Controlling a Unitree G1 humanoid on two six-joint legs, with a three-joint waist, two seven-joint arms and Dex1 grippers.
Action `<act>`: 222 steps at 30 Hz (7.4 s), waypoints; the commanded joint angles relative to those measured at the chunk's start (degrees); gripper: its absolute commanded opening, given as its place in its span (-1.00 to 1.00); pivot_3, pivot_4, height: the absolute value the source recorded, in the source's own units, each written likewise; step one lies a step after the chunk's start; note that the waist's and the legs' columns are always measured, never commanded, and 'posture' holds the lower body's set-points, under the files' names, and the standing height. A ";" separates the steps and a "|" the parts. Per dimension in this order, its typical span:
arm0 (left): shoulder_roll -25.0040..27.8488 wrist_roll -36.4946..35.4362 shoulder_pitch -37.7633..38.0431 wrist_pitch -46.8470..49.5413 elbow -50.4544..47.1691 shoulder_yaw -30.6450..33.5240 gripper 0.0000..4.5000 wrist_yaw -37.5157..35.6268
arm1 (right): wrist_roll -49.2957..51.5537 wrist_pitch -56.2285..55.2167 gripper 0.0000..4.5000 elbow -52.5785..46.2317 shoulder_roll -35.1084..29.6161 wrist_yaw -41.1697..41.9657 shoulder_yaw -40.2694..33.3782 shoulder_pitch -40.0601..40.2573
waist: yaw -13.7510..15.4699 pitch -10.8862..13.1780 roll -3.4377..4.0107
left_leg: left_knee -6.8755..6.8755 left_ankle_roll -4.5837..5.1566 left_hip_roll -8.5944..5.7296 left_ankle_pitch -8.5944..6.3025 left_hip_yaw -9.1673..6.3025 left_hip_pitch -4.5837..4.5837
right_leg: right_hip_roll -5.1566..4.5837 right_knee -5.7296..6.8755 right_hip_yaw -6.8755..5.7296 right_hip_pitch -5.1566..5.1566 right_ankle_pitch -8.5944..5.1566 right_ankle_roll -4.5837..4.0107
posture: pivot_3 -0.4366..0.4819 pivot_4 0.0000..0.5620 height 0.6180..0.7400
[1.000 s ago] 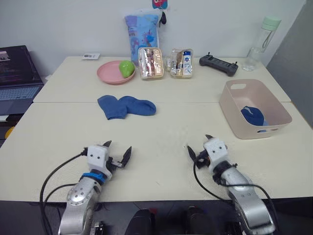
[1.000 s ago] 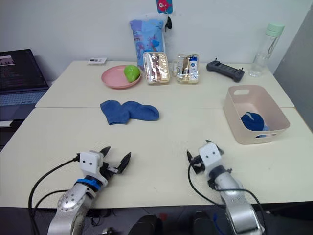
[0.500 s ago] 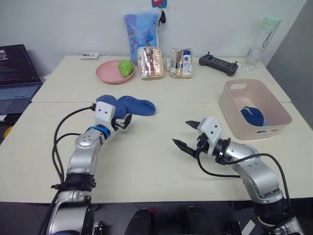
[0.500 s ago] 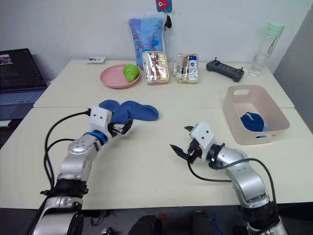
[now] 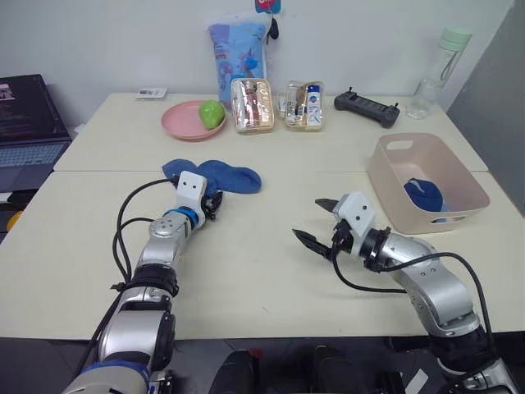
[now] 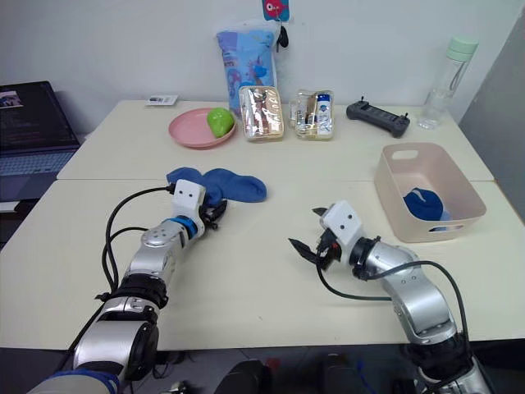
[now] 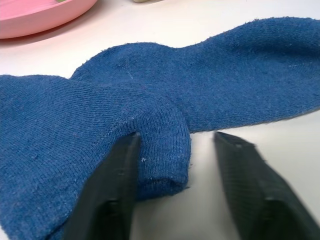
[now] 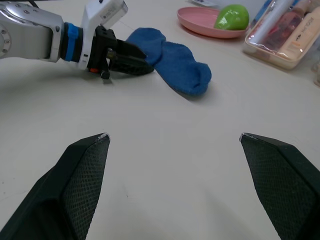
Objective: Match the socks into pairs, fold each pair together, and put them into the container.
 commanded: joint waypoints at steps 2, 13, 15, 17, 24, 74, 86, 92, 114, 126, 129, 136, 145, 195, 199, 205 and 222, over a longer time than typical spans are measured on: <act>0.39 -1.26 0.35 0.29 -1.71 1.99 -0.66 0.88 | 0.78 -0.38 1.00 -2.97 -0.11 -0.60 -1.18 -0.96 | -0.02 0.00 0.00 | 0.00 0.00 0.00 0.00 0.00 0.00 | 0.00 0.01 0.00 0.00 0.00 0.00 | -0.05 -0.47 1.00; 7.37 -8.68 13.28 14.64 -33.28 -0.68 -0.98 -16.25 | 2.49 -1.04 1.00 -2.77 -2.55 0.53 -4.17 0.80 | -0.14 0.01 0.01 | 0.01 -0.11 0.02 0.06 -0.21 -0.26 | -0.03 -0.04 0.05 -0.11 0.00 -0.01 | -0.05 -0.47 1.00; 9.79 -14.07 17.44 21.57 -43.20 -2.50 -0.98 -22.83 | 3.18 -1.33 1.00 -2.83 -2.96 1.02 -4.90 1.50 | -0.13 0.01 0.02 | 0.01 -0.11 0.03 0.06 -0.23 -0.28 | -0.05 -0.06 0.05 -0.10 0.00 -0.02 | -0.05 -0.47 1.00; 12.37 -19.22 20.68 28.64 -52.43 -5.81 -0.98 -29.08 | 3.70 -1.31 1.00 -2.60 -3.89 1.65 -5.74 2.25 | 0.03 0.01 0.03 | 0.01 -0.12 0.02 0.06 -0.23 -0.28 | -0.10 -0.08 0.04 -0.06 -0.01 -0.04 | -0.05 -0.47 1.00; 10.52 -23.67 18.54 38.01 -59.62 -15.39 -0.98 -34.21 | 5.36 -0.87 1.00 -1.55 -7.80 2.97 -9.92 1.76 | 0.14 0.03 0.06 | 0.03 -0.10 -0.05 0.06 -0.26 -0.29 | -0.13 -0.10 -0.02 0.00 -0.03 -0.06 | -0.05 -0.47 1.00; 6.38 -16.25 17.37 34.65 -45.96 -6.78 -1.00 -31.56 | -3.24 -10.21 -0.99 9.47 -12.29 9.05 -2.31 4.08 | -0.29 0.03 0.06 | 0.08 -0.09 0.02 0.07 -0.32 -0.28 | 0.03 0.02 -0.01 -0.04 -0.12 -0.15 | -0.05 -0.47 1.00; 3.76 -20.87 30.40 41.37 -61.48 -5.13 -0.71 -21.65 | -0.85 -15.77 -0.69 14.56 -16.19 18.29 -4.09 3.20 | 0.09 0.03 0.06 | 0.08 -0.08 0.03 0.07 -0.33 -0.26 | -0.01 0.01 -0.04 0.00 -0.11 -0.15 | -0.05 -0.47 1.00; 9.98 -20.20 32.15 35.41 -61.50 -1.05 0.14 -24.96 | 2.43 -16.16 0.26 5.57 -19.64 19.76 -7.72 7.50 | 0.13 0.03 0.06 | 0.07 -0.09 0.03 0.07 -0.34 -0.27 | -0.01 -0.01 -0.04 -0.01 -0.12 -0.16 | -0.05 -0.47 1.00; 12.34 5.08 15.91 -23.97 -28.11 -21.26 0.27 -41.41 | -13.46 -24.97 0.14 9.59 -14.36 16.82 7.33 5.87 | 0.17 0.00 0.12 | 0.07 -0.08 -0.04 0.07 -0.23 -0.17 | -0.01 0.02 -0.05 0.07 -0.11 -0.25 | -0.05 -0.47 1.00; 10.97 2.28 16.15 -19.81 -28.84 -21.07 -0.99 -42.80 | -9.84 -23.19 -1.00 7.87 -14.34 19.23 5.47 4.55 | 0.15 0.00 0.12 | 0.09 -0.07 -0.03 0.06 -0.25 -0.16 | 0.01 0.04 -0.05 0.07 -0.12 -0.25 | -0.05 -0.47 1.00; 10.51 -1.26 16.86 -16.15 -31.92 -20.37 -0.99 -43.78 | -8.22 -20.40 -1.00 5.87 -14.75 20.48 5.05 3.13 | 0.14 0.00 0.12 | 0.09 -0.07 -0.02 0.06 -0.27 -0.17 | 0.01 0.04 -0.05 0.07 -0.12 -0.25 | -0.05 -0.47 1.00; 20.26 -15.06 20.59 4.75 -53.21 -18.46 -0.99 -53.79 | 3.75 -4.48 -1.00 -5.20 -20.91 27.43 1.14 1.43 | 0.04 0.01 0.12 | 0.08 -0.08 0.04 0.06 -0.36 -0.26 | 0.02 0.01 -0.09 0.01 -0.12 -0.25 | -0.05 -0.47 1.00; 29.10 -29.79 25.41 37.04 -67.58 -18.74 -0.99 -53.13 | 26.06 22.35 -1.00 -17.42 -25.45 26.43 -1.19 3.80 | -0.06 0.02 0.14 | 0.04 -0.06 0.07 0.06 -0.39 -0.22 | 0.04 -0.01 -0.13 0.06 -0.16 -0.25 | -0.05 -0.47 1.00; 6.60 -19.96 16.96 35.68 -45.52 -12.26 0.59 -34.58 | 4.53 -2.03 0.16 8.90 -14.87 15.15 -6.06 7.69 | -0.05 0.02 0.13 | 0.09 -0.09 0.04 0.07 -0.36 -0.27 | 0.01 0.07 -0.08 -0.02 -0.13 -0.27 | -0.05 -0.47 1.00; 7.64 -20.69 18.08 36.71 -46.30 -12.90 0.06 -36.42 | 5.38 -1.39 -0.34 8.81 -13.96 14.55 -6.71 7.15 | 0.00 0.02 0.13 | 0.09 -0.09 0.04 0.07 -0.34 -0.27 | 0.01 0.06 -0.06 -0.02 -0.13 -0.27 | -0.05 -0.47 1.00; 8.00 -20.33 18.23 36.08 -45.05 -12.30 -0.80 -36.63 | 6.64 -0.93 -1.00 8.78 -13.85 15.03 -6.97 7.49 | 0.08 0.02 0.13 | 0.09 -0.09 0.03 0.07 -0.35 -0.27 | 0.01 0.04 -0.07 -0.01 -0.13 -0.27 | -0.05 -0.47 1.00; 14.64 -32.86 25.45 52.88 -55.92 -3.79 -0.99 -36.21 | 20.49 14.67 -1.00 -1.01 -13.88 13.86 -10.26 7.64 | -0.03 0.02 0.13 | 0.08 -0.08 0.05 0.07 -0.39 -0.28 | -0.01 0.01 -0.08 0.00 -0.14 -0.27 | -0.05 -0.47 1.00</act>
